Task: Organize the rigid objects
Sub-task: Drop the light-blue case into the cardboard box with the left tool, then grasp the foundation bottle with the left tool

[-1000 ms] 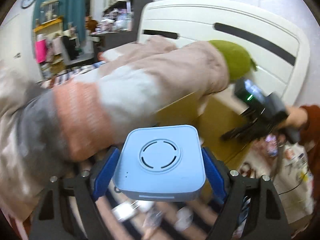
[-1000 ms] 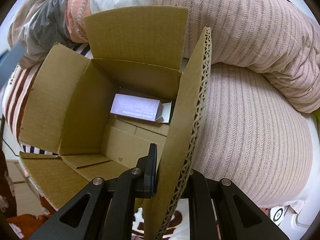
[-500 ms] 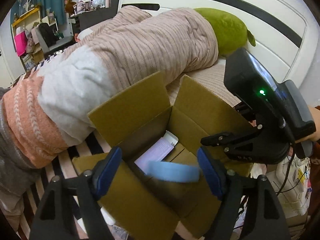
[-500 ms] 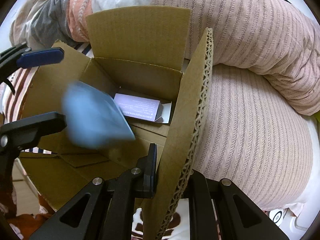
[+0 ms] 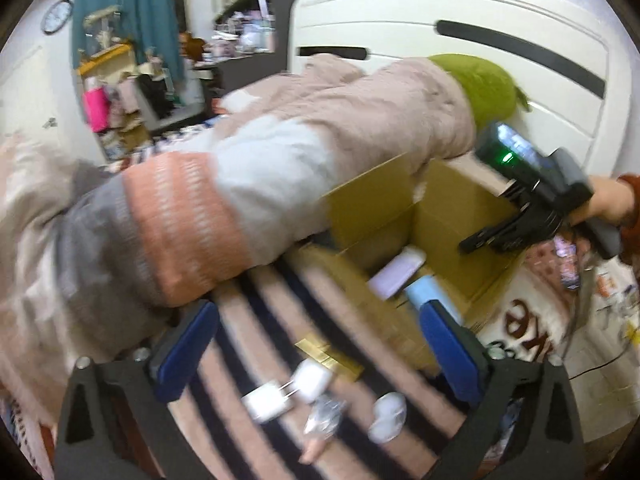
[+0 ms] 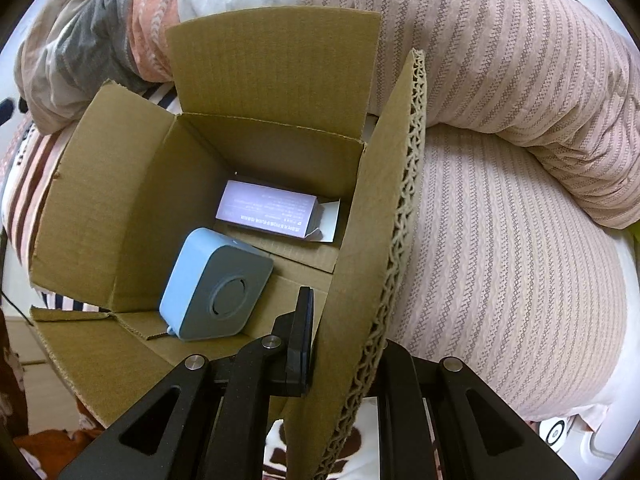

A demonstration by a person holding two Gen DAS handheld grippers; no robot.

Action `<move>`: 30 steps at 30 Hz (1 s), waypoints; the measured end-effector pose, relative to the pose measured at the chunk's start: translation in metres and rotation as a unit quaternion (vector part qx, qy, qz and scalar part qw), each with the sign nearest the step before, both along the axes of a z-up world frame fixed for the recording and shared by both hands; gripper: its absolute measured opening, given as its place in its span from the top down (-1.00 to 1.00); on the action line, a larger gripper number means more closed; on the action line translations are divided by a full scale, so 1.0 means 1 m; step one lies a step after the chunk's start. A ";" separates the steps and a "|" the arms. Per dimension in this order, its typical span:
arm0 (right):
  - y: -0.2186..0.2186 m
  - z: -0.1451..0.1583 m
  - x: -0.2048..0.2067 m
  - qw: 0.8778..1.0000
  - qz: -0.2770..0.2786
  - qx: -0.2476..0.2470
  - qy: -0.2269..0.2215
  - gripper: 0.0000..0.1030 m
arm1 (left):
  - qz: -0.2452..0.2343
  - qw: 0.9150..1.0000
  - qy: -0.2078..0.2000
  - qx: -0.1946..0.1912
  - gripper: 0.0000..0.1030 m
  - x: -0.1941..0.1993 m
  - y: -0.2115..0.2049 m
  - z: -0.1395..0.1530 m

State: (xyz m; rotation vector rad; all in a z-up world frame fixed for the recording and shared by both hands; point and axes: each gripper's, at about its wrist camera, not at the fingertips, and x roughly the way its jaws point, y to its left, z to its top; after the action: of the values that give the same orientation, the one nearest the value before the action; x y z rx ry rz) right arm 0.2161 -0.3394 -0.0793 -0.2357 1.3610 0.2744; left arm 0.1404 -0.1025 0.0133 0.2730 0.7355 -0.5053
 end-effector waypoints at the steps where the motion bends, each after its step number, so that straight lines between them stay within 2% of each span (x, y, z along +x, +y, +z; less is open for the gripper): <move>1: 0.000 -0.001 0.000 1.000 0.000 -0.002 0.000 0.87 | 0.008 1.000 -0.001 0.005 -0.98 -0.003 0.006 -0.004; 6: 0.002 -0.004 0.002 1.000 -0.001 -0.007 0.001 0.87 | 0.033 0.999 0.019 0.034 -0.98 -0.026 0.040 -0.057; 12: 0.002 -0.005 0.002 1.000 -0.002 -0.008 0.001 0.87 | 0.035 0.997 0.052 0.046 -0.98 -0.044 0.046 -0.116; 16: 0.003 -0.006 0.003 1.000 -0.002 -0.009 0.002 0.87 | 0.029 0.996 0.077 0.033 -0.98 -0.047 0.045 -0.139; 20: 0.003 -0.005 0.002 1.000 -0.001 -0.010 0.001 0.87 | 0.034 0.995 0.082 0.041 -0.96 -0.044 0.038 -0.157; 22: 0.003 -0.005 0.002 1.000 -0.001 -0.010 0.001 0.87 | 0.026 0.995 0.089 0.032 -0.77 -0.041 0.036 -0.161; 23: 0.003 -0.005 0.002 1.000 -0.001 -0.010 0.001 0.87 | 0.022 0.995 0.095 0.031 -0.59 -0.038 0.033 -0.166; 24: 0.003 -0.005 0.002 1.000 -0.001 -0.010 0.001 0.87 | 0.024 0.995 0.094 0.035 -0.52 -0.035 0.030 -0.169; 27: 0.003 -0.005 0.002 1.000 -0.001 -0.010 0.001 0.87 | 0.030 0.996 0.076 0.045 -0.50 -0.026 0.023 -0.179; 29: 0.002 -0.005 0.002 1.000 -0.001 -0.010 0.002 0.87 | 0.024 0.995 0.090 0.031 -0.45 -0.018 0.021 -0.185; 30: 0.002 -0.005 0.002 1.000 -0.001 -0.010 0.002 0.87 | 0.022 0.995 0.096 0.027 -0.37 -0.016 0.019 -0.188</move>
State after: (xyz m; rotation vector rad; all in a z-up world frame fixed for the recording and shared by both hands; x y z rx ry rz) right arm 0.2178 -0.3374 -0.0839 -0.2514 1.3679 0.2596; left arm 0.1245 -0.0835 -0.1747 0.2597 0.9414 -0.4756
